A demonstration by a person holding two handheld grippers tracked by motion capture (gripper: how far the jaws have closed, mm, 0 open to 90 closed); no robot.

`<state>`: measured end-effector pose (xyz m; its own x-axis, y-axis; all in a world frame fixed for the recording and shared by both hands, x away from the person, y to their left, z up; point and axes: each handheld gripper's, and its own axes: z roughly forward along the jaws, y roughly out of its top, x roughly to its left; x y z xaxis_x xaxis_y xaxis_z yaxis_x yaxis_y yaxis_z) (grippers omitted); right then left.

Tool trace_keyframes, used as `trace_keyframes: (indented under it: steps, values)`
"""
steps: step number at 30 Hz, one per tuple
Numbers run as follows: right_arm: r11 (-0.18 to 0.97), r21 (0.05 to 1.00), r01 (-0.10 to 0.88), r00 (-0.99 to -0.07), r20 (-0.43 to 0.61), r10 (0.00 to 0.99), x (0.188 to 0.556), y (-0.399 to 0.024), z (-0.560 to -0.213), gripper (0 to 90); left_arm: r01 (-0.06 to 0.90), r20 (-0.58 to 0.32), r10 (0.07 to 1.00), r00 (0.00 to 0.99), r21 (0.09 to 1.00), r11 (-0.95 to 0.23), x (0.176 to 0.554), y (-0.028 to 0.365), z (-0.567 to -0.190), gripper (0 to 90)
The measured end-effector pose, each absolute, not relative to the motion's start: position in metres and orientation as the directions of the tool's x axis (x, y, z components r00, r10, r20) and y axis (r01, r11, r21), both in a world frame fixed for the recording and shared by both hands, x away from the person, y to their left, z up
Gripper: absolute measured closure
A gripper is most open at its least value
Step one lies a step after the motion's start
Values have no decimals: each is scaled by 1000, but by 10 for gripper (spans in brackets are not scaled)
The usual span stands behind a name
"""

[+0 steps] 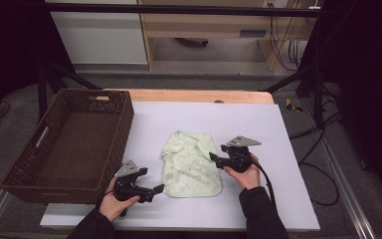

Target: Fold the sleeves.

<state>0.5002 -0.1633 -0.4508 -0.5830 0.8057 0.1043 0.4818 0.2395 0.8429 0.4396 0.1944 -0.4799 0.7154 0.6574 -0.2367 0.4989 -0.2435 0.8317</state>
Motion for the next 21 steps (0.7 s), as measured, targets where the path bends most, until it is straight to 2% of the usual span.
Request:
trace_keyframes:
  steps: [4, 7, 21]
  values:
    - [185, 859, 477, -575, 146, 805, 487, -172, -444, 241, 499, -237, 656, 716, 832, -244, 439, 193, -479, 29]
    - [174, 862, 476, -586, 164, 794, 478, -179, -444, 197, 500, -237, 657, 715, 831, -244, 439, 192, -478, 29]
    - [170, 850, 499, -597, 196, 778, 448, -192, -454, 83, 502, -232, 658, 717, 827, -255, 437, 185, -476, 20]
